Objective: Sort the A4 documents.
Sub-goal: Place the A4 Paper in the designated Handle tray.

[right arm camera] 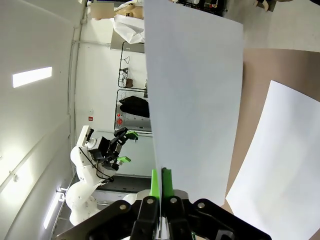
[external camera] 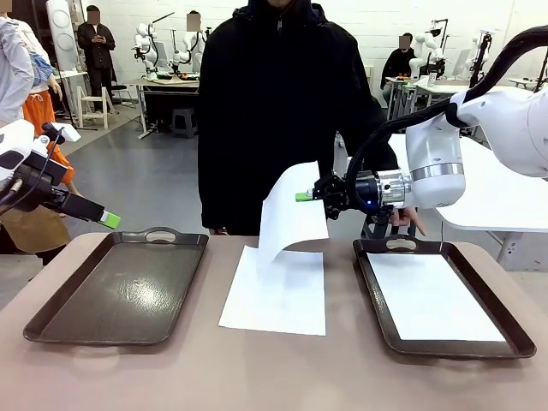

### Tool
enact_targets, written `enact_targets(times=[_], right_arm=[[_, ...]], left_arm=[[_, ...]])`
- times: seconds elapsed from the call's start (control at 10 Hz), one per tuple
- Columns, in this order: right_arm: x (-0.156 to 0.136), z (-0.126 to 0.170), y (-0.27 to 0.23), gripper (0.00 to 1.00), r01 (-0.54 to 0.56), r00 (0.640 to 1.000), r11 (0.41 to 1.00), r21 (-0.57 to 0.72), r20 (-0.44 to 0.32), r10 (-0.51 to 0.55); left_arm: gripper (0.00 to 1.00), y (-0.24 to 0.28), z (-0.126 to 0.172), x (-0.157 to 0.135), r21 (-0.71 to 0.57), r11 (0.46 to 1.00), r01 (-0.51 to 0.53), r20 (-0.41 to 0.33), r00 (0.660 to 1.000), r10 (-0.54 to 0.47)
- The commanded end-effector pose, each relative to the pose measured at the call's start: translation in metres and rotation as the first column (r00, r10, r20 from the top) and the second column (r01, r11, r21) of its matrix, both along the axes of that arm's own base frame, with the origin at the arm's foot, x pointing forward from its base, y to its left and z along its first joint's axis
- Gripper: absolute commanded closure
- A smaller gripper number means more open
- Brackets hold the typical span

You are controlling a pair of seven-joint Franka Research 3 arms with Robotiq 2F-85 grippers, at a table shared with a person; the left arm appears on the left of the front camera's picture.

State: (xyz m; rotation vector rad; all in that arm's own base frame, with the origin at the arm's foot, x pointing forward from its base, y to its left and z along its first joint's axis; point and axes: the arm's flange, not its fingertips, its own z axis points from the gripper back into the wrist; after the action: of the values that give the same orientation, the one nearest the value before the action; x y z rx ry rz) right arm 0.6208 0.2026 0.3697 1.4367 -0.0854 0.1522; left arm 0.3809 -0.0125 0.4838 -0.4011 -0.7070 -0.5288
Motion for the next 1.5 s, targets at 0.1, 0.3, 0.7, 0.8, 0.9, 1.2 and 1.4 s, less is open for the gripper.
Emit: enact_targets(times=[0.1, 0.3, 0.7, 0.8, 0.9, 1.2, 1.4], right_arm=[[0.001, 0.0, 0.004, 1.0, 0.017, 1.0, 1.0, -0.001, -0.001, -0.017], [0.0, 0.0, 0.0, 0.99, 0.0, 1.0, 1.0, 0.0, 0.0, 0.0], [-0.049, 0.036, -0.095, 0.99, -0.12, 0.991, 0.982, -0.146, 0.037, 0.127], [-0.054, 0.037, -0.112, 0.99, -0.114, 0.993, 0.98, -0.162, 0.008, 0.117], [-0.061, 0.034, -0.138, 0.99, -0.104, 0.994, 0.978, -0.182, -0.037, 0.099], [-0.085, 0.031, -0.175, 0.99, -0.081, 0.995, 0.975, -0.207, -0.078, 0.066], [-0.097, 0.03, -0.196, 0.99, -0.067, 0.995, 0.967, -0.246, -0.091, 0.046]], left_arm=[[0.0, 0.002, -0.002, 0.0, -0.007, 1.0, 0.005, 0.002, 1.0, -0.005], [0.0, 0.002, -0.002, 0.0, -0.007, 1.0, 0.005, 0.002, 1.0, -0.005], [0.0, 0.002, -0.002, 0.0, -0.007, 1.0, 0.005, 0.002, 1.0, -0.005], [0.0, 0.002, -0.002, 0.0, -0.007, 1.0, 0.005, 0.002, 1.0, -0.005], [0.0, 0.002, -0.002, 0.0, -0.007, 1.0, 0.005, 0.002, 1.0, -0.005], [0.0, 0.002, -0.002, 0.0, -0.007, 1.0, 0.005, 0.002, 1.0, -0.005], [0.0, 0.002, -0.002, 0.0, -0.007, 1.0, 0.005, 0.002, 1.0, -0.005]])
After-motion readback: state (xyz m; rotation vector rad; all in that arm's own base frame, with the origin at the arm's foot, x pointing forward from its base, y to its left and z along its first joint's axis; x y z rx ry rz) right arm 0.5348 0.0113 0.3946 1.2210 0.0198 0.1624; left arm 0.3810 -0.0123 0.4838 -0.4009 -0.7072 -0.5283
